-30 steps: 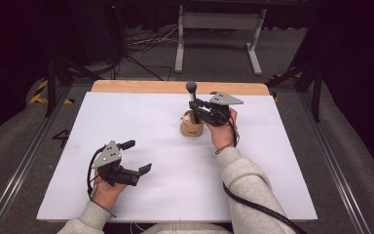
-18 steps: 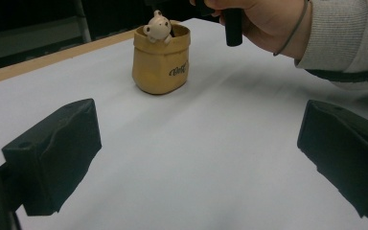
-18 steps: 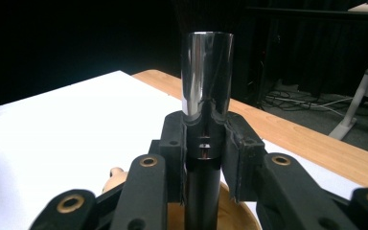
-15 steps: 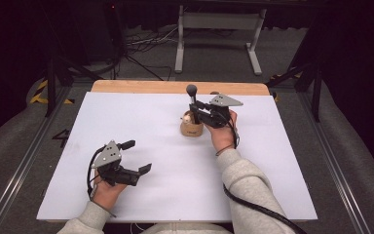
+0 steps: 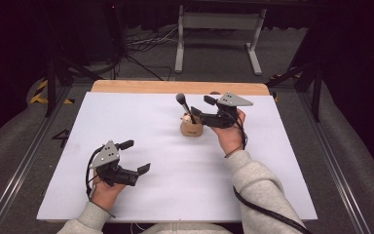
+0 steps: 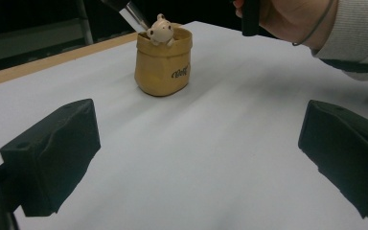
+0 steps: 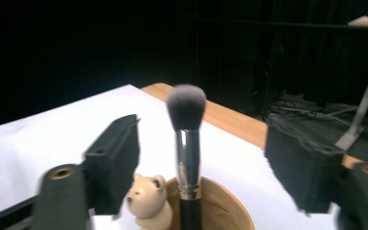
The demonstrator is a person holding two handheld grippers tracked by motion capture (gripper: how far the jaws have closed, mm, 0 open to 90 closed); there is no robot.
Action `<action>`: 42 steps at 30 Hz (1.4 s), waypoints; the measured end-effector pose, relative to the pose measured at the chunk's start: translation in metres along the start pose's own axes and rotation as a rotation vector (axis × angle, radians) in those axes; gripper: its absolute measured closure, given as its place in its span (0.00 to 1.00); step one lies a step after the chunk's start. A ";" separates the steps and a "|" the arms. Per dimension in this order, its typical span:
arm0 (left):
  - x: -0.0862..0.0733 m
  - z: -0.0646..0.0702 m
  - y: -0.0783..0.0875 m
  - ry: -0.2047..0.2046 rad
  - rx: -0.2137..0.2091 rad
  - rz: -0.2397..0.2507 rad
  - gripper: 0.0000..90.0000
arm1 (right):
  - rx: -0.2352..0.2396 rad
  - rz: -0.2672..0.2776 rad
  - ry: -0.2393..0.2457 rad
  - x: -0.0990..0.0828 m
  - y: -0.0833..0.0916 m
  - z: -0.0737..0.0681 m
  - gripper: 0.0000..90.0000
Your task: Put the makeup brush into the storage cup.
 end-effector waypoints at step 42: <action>0.002 -0.011 0.030 0.030 0.013 0.049 0.00 | 0.074 -0.030 0.080 -0.014 0.127 -0.013 0.00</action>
Point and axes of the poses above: each handheld gripper's, and its own axes: y roughly backward along the jaws, x roughly out of its top, z roughly to its right, the point moved 8 cm from there along -y, roughly forward along the jaws, and after that the axes turned 14 degrees about y, right-handed, at the moved point
